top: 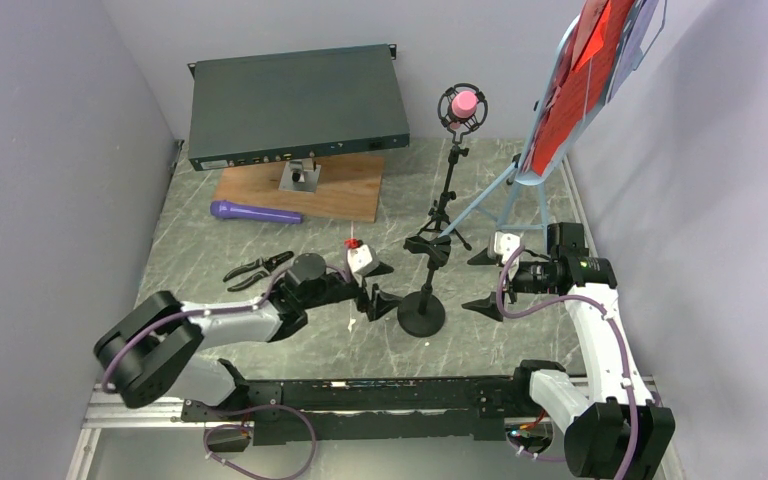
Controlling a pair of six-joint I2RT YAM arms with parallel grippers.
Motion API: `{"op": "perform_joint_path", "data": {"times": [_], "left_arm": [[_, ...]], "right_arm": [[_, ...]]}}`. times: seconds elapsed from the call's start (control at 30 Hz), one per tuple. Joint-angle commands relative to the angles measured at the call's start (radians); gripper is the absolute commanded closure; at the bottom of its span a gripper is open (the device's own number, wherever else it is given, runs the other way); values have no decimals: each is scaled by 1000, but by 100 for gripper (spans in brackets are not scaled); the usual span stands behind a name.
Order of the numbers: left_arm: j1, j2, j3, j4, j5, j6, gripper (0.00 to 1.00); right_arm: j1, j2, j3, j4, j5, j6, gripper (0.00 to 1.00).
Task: Pack up the instrument practice props
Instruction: Pick up the microphone stand at the center of the board.
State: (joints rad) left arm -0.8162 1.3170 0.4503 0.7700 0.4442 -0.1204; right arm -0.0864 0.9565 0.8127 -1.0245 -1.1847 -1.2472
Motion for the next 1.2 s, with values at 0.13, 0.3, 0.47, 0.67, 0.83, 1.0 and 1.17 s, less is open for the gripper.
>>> {"op": "perform_joint_path", "data": {"times": [0.13,0.3,0.47,0.67,0.83,1.0,1.17], "left_arm": [[-84,202,125,399,-58,86,18],[-124,254,159,445,-71,75,23],[-139,265,191,388,-79,59,38],[-144,282,199,423,-61,8,66],[-145,270,214,429,-66,-53,100],[-153,206,217,497,-176,-170,100],[-186,178,255,534,-260,-228,100]], "right_arm": [[-4,4,-3,-4,-42,-65,1],[-3,5,-3,-5,-43,-68,1],[-3,5,-5,-5,-44,-70,1],[-3,4,-9,5,-45,-60,1],[-3,0,-12,19,-55,-41,1],[20,5,-29,84,-146,80,1],[115,26,-58,197,-138,202,1]]}}
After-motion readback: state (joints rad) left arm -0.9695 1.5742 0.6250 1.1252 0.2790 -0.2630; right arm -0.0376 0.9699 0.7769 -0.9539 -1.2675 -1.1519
